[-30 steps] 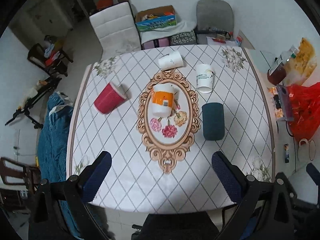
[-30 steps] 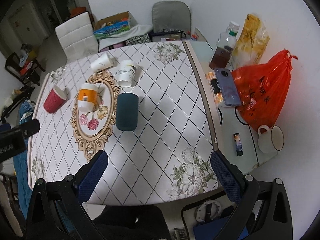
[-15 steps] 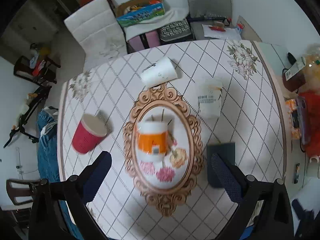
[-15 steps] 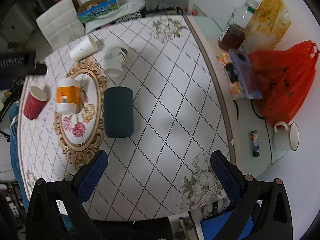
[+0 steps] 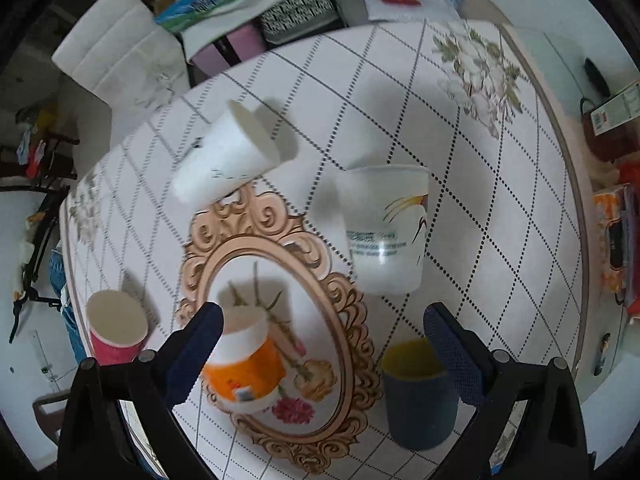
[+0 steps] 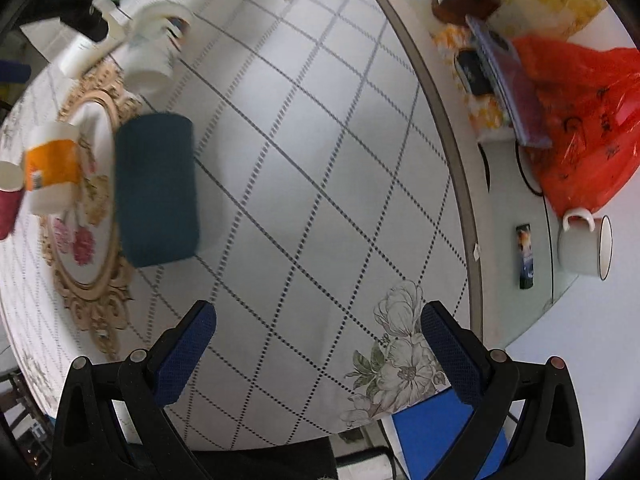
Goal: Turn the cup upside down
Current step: 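Reach the left gripper to the upright white bird-print paper cup and grasp it, then lift the white paper cup off the table with the left gripper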
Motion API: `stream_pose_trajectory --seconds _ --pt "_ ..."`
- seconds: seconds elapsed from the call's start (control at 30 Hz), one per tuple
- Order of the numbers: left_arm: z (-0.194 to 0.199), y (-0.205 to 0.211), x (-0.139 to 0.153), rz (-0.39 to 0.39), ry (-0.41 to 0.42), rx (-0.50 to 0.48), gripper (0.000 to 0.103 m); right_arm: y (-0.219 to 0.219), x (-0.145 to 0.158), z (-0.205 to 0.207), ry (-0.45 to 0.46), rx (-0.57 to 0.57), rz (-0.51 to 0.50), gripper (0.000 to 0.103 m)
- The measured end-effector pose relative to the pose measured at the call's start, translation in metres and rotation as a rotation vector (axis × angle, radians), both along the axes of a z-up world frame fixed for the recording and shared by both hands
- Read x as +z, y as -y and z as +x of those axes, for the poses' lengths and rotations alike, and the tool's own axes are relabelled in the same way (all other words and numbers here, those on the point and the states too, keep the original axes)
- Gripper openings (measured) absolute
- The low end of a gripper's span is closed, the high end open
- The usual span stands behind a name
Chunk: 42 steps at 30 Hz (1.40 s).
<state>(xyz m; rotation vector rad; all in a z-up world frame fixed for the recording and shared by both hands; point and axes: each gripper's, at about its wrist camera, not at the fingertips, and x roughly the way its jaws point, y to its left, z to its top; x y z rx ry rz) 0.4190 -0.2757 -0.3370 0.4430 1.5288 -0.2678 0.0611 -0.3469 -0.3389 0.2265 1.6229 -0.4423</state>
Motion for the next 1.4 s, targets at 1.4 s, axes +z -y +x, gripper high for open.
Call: stream_pose_trajectory --seconds 1.4 --pt "0.035 0.055 -0.076 0.043 -0.018 -0.16 0.062 0.011 -0.058 0.007 -0.223 0.012 -0.049 0.103"
